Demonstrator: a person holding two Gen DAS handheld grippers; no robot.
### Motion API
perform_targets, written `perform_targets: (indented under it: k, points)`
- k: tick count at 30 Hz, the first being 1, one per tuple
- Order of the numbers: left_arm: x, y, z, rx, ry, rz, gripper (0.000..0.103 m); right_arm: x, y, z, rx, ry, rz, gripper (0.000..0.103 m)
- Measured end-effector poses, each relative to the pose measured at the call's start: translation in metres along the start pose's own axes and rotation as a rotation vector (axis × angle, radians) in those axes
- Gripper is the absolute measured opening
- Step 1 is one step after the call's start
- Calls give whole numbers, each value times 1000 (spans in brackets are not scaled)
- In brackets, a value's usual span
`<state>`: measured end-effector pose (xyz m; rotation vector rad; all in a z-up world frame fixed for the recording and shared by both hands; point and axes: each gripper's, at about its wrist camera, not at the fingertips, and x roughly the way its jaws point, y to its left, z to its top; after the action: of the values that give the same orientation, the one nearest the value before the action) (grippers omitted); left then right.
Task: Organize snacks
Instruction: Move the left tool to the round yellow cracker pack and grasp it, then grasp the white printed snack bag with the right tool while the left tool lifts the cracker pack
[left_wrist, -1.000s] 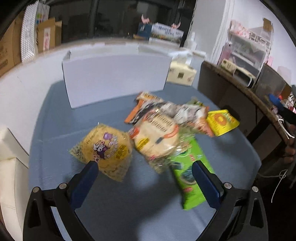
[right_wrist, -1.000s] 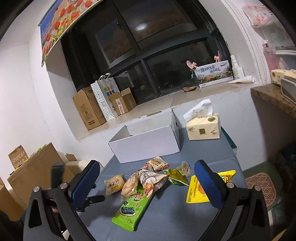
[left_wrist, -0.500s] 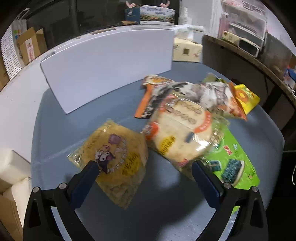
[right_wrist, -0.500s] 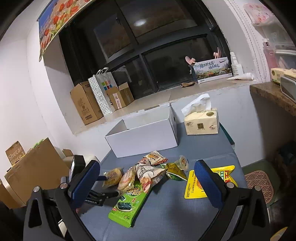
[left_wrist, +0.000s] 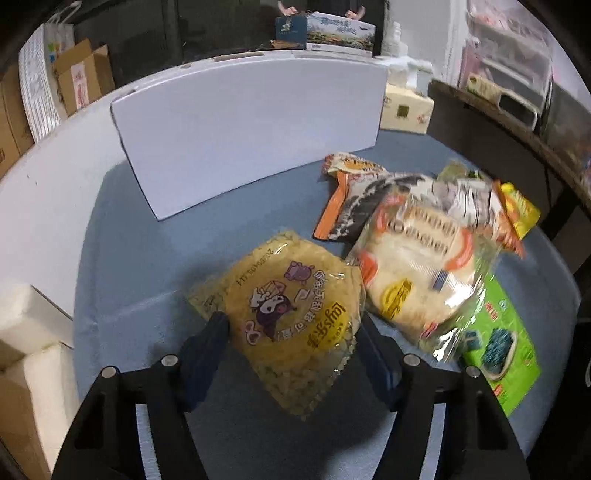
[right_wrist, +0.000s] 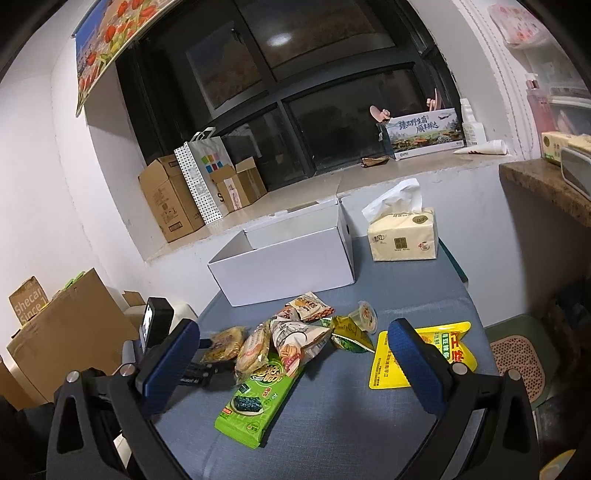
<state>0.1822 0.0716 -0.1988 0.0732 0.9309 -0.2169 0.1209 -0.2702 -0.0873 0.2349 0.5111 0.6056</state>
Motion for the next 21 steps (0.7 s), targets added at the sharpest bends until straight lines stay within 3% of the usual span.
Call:
perform_targets:
  k: [5, 11, 14, 17, 21]
  points:
    - [-11, 0, -1, -13, -30, 0, 71, 3, -2, -2, 21, 9, -9, 103]
    - [-62, -4, -2, -52, -170, -20, 71, 14, 1, -2, 1, 35, -10, 103]
    - [-89, -5, -6, -72, -227, -23, 71, 32, 8, -1, -56, 93, -18, 103]
    - [-108, -4, -11, -86, -267, -26, 71, 63, 21, -3, -160, 189, -19, 103]
    - [-131, -3, -21, -90, -294, -34, 71, 122, 47, -11, -461, 338, -48, 103]
